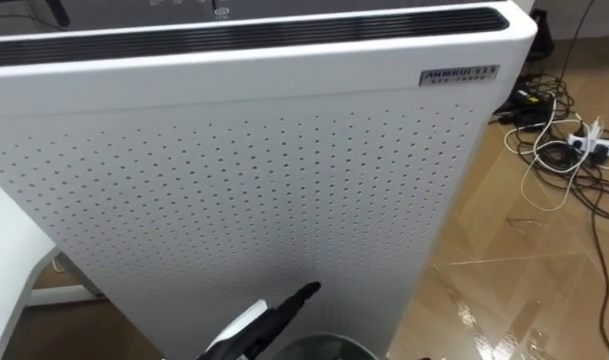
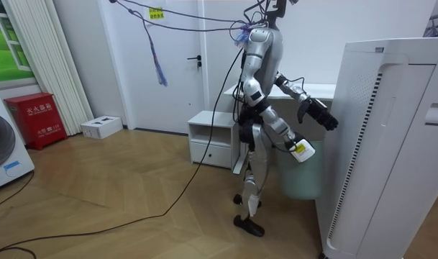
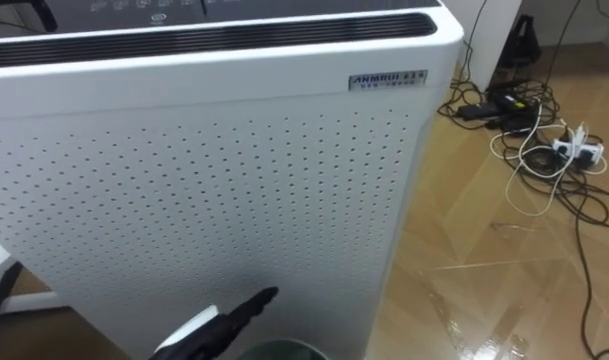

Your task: Pick garbage

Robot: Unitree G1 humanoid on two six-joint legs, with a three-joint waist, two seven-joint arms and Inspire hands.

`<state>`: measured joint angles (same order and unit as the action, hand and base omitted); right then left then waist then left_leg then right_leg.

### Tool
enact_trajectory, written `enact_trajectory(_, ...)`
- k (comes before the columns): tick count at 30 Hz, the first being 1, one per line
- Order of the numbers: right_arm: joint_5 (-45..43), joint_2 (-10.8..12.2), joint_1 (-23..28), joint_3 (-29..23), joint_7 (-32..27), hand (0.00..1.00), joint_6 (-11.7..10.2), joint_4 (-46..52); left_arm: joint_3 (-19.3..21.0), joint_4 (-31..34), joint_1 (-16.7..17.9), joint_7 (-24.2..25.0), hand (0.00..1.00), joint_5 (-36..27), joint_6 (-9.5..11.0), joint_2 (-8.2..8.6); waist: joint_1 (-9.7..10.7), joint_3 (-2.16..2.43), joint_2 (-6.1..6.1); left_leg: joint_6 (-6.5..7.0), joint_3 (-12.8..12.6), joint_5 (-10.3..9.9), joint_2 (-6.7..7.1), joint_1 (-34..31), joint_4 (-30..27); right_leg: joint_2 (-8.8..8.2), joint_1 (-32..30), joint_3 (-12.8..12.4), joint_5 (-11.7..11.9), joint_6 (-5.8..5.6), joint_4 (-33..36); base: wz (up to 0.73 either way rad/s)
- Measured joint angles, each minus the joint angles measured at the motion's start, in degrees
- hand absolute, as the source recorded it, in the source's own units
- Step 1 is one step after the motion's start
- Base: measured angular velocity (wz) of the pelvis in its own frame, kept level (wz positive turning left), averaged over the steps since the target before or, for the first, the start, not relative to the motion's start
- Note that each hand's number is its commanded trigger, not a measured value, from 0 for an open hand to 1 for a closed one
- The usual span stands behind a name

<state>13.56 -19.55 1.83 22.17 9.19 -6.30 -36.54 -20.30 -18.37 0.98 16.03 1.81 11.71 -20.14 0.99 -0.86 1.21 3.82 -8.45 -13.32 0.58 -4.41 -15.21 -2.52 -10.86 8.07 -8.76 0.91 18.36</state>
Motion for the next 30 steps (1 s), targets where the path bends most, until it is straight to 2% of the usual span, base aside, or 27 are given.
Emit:
enact_trajectory(4,0.1,0.0,1.4,-1.6,-0.9,1.0,0.0,-2.2,0.6,-1.2,2.7,-0.5,0.0,0.0,0.0,-0.91,0.0,0.09,0.13,0.0,0.1,0.0,-0.04,1.1,0.7,0.15,1.0,0.1,0.1,-0.01,-0.5,0.0)
enact_trajectory(6,0.0,0.0,2.8,-4.0,-0.8,1.0,-0.1,-4.7,2.5,-1.3,6.0,-0.5,0.0,0.0,0.0,-0.7,-0.5,0.48,0.63,-0.01,0.0,0.0,-0.18,2.3,1.7,0.67,2.4,0.0,0.3,-0.02,-1.3,0.0)
enact_trajectory(8,0.1,0.0,3.4,-6.2,-0.5,1.0,-0.1,-7.4,4.3,-2.3,7.9,-0.4,0.0,0.1,-0.1,-0.7,-0.9,0.84,1.13,-0.01,0.1,0.0,-0.23,3.3,2.0,0.68,3.3,0.0,0.3,-0.03,-1.7,0.0)
enact_trajectory(10,0.2,0.0,3.8,-8.0,-0.4,1.0,0.0,-9.8,6.6,-3.3,9.4,-0.6,0.0,0.0,-0.1,-0.72,-1.2,0.87,1.39,-0.1,0.2,0.0,-0.25,4.1,2.5,0.53,4.2,0.4,0.3,-0.03,-2.0,0.05)
enact_trajectory(13,1.0,-0.2,4.1,-11.0,-0.9,1.0,-0.1,-13.4,9.6,-6.9,12.4,-1.7,0.0,-0.1,-0.2,-0.77,-1.2,1.15,1.79,-0.16,1.1,0.1,-0.28,4.4,2.6,0.55,5.3,1.6,0.3,-0.03,-3.1,0.15)
enact_trajectory(15,1.9,-0.4,5.4,-13.6,-1.0,1.0,-0.1,-14.9,12.9,-9.4,16.0,-1.8,0.0,-0.1,-0.4,-0.88,-1.3,1.02,1.58,-0.26,1.5,0.1,-0.29,5.3,3.1,0.62,6.3,1.9,0.3,-0.06,-3.8,0.09)
enact_trajectory(16,1.9,-0.4,5.7,-14.4,-1.2,1.0,0.0,-15.3,13.8,-10.6,16.5,-1.9,0.0,-0.1,-0.6,-0.86,-1.4,1.07,1.73,-0.27,1.7,0.1,-0.29,5.6,3.2,0.62,6.7,2.2,0.3,-0.08,-4.1,0.17)
enact_trajectory(17,1.9,-0.4,6.1,-15.2,-1.6,1.0,-0.1,-16.6,15.2,-12.9,17.3,-2.1,0.0,-0.1,-0.9,-0.82,-1.4,0.84,1.37,-0.31,2.4,0.2,-0.24,6.0,3.5,0.62,7.4,2.7,0.2,-0.15,-4.5,0.22)
enact_trajectory(19,2.2,-0.2,6.3,-16.7,-2.0,1.0,0.0,-18.3,16.2,-17.2,17.5,-2.9,0.0,-0.2,-1.3,-0.62,-1.6,0.8,1.44,-0.31,2.9,0.2,-0.18,6.5,3.7,0.63,8.3,3.1,0.1,-0.29,-5.0,0.18)
enact_trajectory(22,2.4,0.0,6.4,-17.3,-2.8,1.0,-0.1,-20.6,17.9,-22.7,17.6,-3.9,0.0,-0.2,-2.1,0.56,-1.6,0.74,1.34,-0.31,3.6,0.2,-0.12,7.4,4.4,0.95,9.7,3.4,0.1,-0.38,-6.0,0.12)
enact_trajectory(25,2.5,0.1,6.5,-17.4,-3.7,1.0,0.0,-22.9,20.2,-26.5,17.0,-5.7,0.0,-0.2,-2.5,2.71,-1.8,0.78,1.38,-0.31,3.9,0.2,-0.05,8.2,4.8,1.0,10.2,3.5,0.0,-0.51,-6.5,0.05)
enact_trajectory(27,3.1,1.2,7.3,-19.7,-3.7,1.0,0.1,-24.4,21.5,-30.4,16.1,-7.1,0.0,-0.2,-3.1,4.24,-1.7,0.77,1.31,-0.31,3.9,0.2,-0.06,8.3,5.0,0.74,10.4,3.5,-0.1,-0.59,-6.6,0.0)
enact_trajectory(30,5.1,2.9,7.4,-21.3,-4.4,1.0,0.2,-27.5,22.5,-34.9,15.3,-8.7,0.0,-0.1,-4.0,5.67,-1.5,0.78,0.94,-0.31,3.9,0.2,-0.05,9.1,5.1,0.74,11.3,3.4,-0.2,-0.7,-6.8,-0.03)
